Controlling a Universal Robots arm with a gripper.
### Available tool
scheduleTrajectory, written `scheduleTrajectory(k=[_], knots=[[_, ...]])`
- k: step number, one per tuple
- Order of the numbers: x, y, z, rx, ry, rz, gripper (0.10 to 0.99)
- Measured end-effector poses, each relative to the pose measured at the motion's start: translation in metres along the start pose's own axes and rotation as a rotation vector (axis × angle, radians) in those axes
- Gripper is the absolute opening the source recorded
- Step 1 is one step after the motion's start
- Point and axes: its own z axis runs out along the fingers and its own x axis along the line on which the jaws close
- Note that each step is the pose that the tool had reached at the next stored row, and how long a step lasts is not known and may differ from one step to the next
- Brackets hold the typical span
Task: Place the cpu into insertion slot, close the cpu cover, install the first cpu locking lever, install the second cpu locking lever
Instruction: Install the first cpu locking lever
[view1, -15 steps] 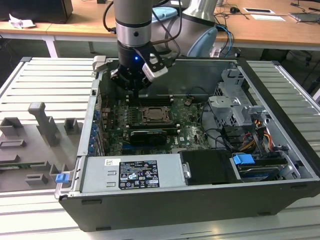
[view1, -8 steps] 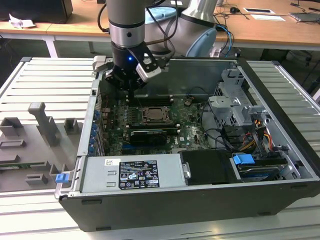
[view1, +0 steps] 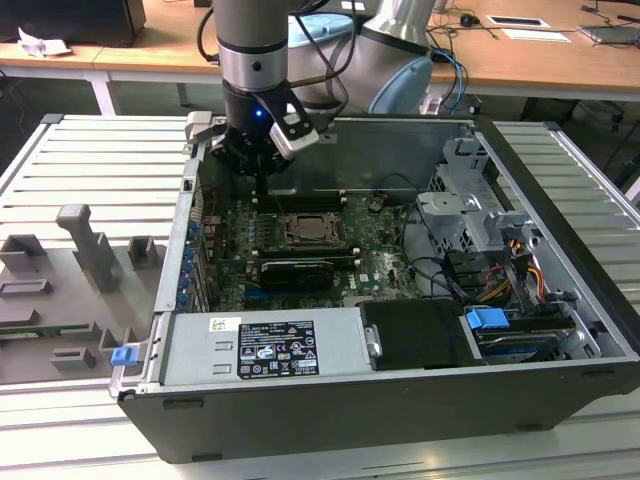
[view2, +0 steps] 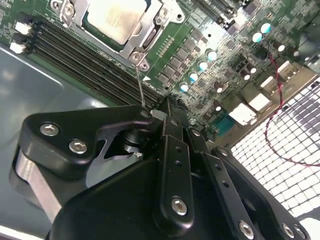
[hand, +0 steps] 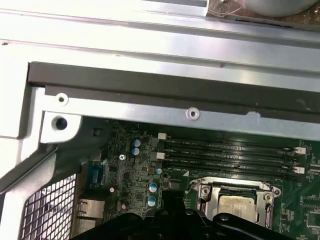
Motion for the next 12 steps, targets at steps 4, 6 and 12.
scheduleTrajectory(k=[4,6,12], knots=[[-0.0026,0.0049,0.0010,0.000,-0.0007,0.012,0.106],[-0.0074,0.0044,0.0014,0.000,-0.0008,0.012,0.106],[-0.0416,0.0011,0.0034,0.000,-0.0008,0.013,0.106]])
